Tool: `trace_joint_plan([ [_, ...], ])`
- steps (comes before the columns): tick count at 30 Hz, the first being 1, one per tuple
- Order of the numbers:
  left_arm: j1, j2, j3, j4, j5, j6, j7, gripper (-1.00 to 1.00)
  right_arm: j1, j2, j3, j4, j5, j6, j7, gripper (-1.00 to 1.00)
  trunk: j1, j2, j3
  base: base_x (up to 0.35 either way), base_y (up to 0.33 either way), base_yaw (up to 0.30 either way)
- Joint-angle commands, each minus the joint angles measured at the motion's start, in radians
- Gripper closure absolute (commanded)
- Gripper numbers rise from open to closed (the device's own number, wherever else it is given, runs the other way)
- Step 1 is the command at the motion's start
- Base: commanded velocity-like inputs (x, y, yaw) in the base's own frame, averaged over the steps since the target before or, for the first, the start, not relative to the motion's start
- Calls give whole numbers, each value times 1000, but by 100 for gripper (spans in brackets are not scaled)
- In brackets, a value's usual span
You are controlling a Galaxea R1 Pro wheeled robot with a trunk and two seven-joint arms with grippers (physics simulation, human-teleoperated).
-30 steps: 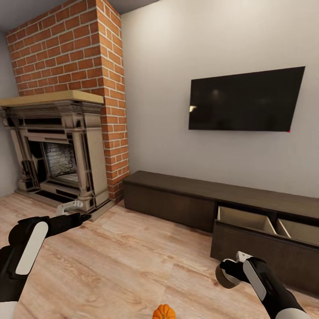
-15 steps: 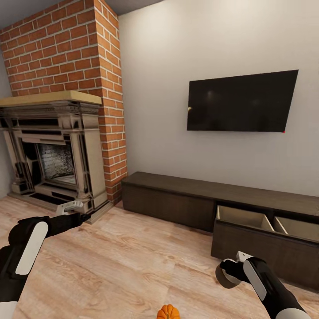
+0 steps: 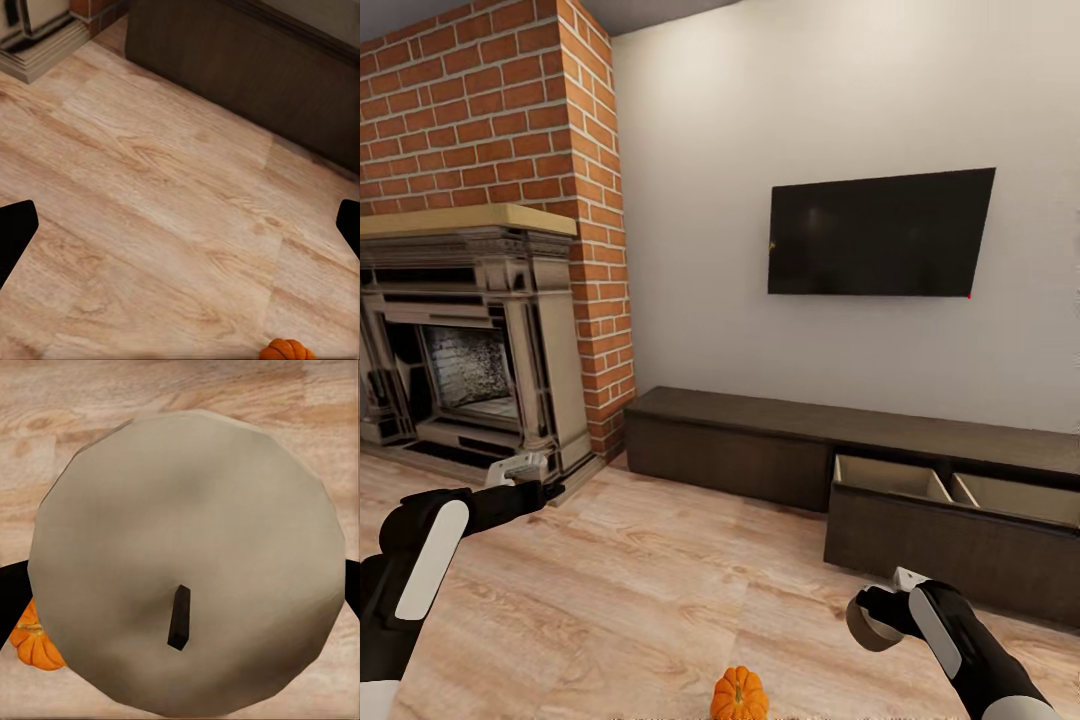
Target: Place each of the two pumpkins and all three candles from the living room inside a cabinet in the living room (use any cabinet), then make sure every cabinet is closed, and position the cauldron so it is next to a table in the living room.
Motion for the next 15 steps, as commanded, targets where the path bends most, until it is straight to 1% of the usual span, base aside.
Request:
trace_joint_plan([
  [1,-1,0,0,-1,11,4,10,-100,-1,0,0,-1,-11,3,-10,100,0,-1,-1,-47,50,-52],
  [15,-1,0,0,-1,11,4,12,-100,-1,3,1,-2,-10,3,-10,100,0,-1,-1,-7,13,-7],
])
